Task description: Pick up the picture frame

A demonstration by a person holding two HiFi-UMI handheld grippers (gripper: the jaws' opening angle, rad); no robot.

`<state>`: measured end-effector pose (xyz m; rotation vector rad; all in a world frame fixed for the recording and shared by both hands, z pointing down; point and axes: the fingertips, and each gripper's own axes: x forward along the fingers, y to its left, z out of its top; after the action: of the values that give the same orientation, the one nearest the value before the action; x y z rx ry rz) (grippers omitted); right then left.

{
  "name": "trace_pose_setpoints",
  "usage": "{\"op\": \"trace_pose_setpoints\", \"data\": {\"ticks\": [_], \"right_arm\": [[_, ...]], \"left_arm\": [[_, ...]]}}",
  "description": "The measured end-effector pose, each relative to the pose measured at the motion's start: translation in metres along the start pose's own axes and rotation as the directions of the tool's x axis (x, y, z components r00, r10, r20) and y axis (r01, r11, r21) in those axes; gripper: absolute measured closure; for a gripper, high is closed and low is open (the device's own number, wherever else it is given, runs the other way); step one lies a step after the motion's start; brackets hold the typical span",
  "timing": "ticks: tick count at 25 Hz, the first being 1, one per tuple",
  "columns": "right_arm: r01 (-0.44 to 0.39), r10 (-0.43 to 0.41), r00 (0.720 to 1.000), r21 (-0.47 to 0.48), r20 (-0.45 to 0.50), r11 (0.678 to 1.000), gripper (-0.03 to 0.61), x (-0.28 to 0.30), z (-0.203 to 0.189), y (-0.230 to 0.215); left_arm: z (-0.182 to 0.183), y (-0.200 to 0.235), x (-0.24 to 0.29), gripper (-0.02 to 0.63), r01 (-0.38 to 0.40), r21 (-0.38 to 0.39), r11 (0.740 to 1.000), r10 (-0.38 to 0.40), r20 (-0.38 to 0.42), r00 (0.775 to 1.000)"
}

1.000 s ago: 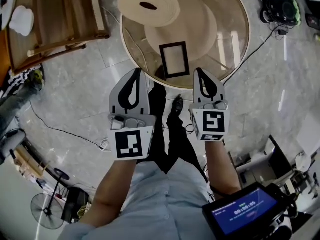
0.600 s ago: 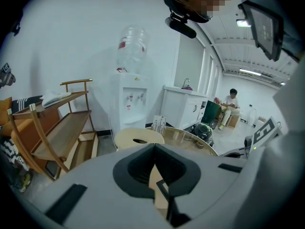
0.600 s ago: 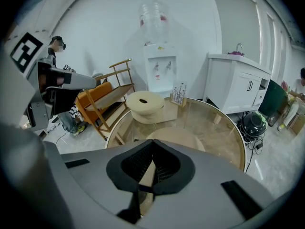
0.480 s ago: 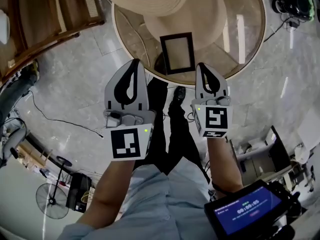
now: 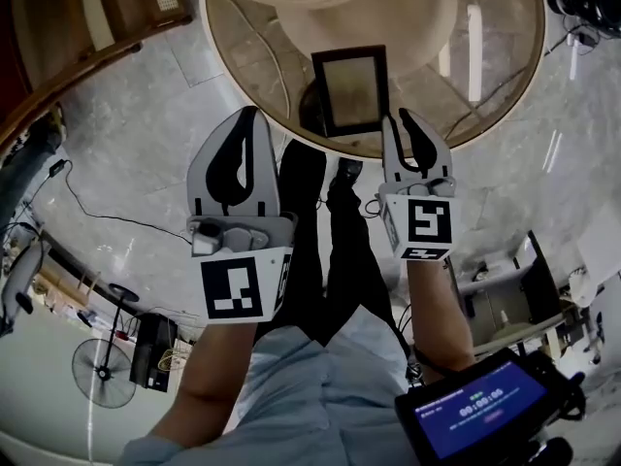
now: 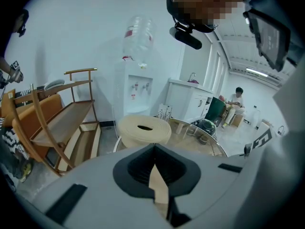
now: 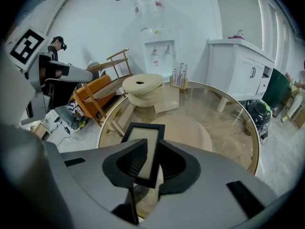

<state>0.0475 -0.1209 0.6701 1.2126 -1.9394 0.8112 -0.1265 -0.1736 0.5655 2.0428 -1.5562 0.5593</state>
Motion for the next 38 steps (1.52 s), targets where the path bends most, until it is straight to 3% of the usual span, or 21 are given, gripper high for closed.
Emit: {"op": "trace_pose_setpoints", "data": {"ticks": [6,19,38], "right_arm": [[-0.004,0.004,1.0,0.002,-0.005,1.0,0.486,0.012,-0.01,-0.001],[-0.004,0.005,0.999,0.022,-0.04,1.0,0.468,0.036,-0.032,-0.008],[-0.011,0.013,0.999,0.048,-0.04,0.999,0.496,0.048,-0.031,-0.011]], "left_arm": [[-0.02,-0.004,0.002,0.603,-0.008,-0.057,0.998,0.005,-0.046,0.999],[-0.046,-0.002,0.011,0.603,-0.008,-0.075,0.997,0.001,-0.095,0.995],[-0.047,0.001,0.007,0.603,-0.012,-0.097,0.995,0.003,-0.089,0.996]]}}
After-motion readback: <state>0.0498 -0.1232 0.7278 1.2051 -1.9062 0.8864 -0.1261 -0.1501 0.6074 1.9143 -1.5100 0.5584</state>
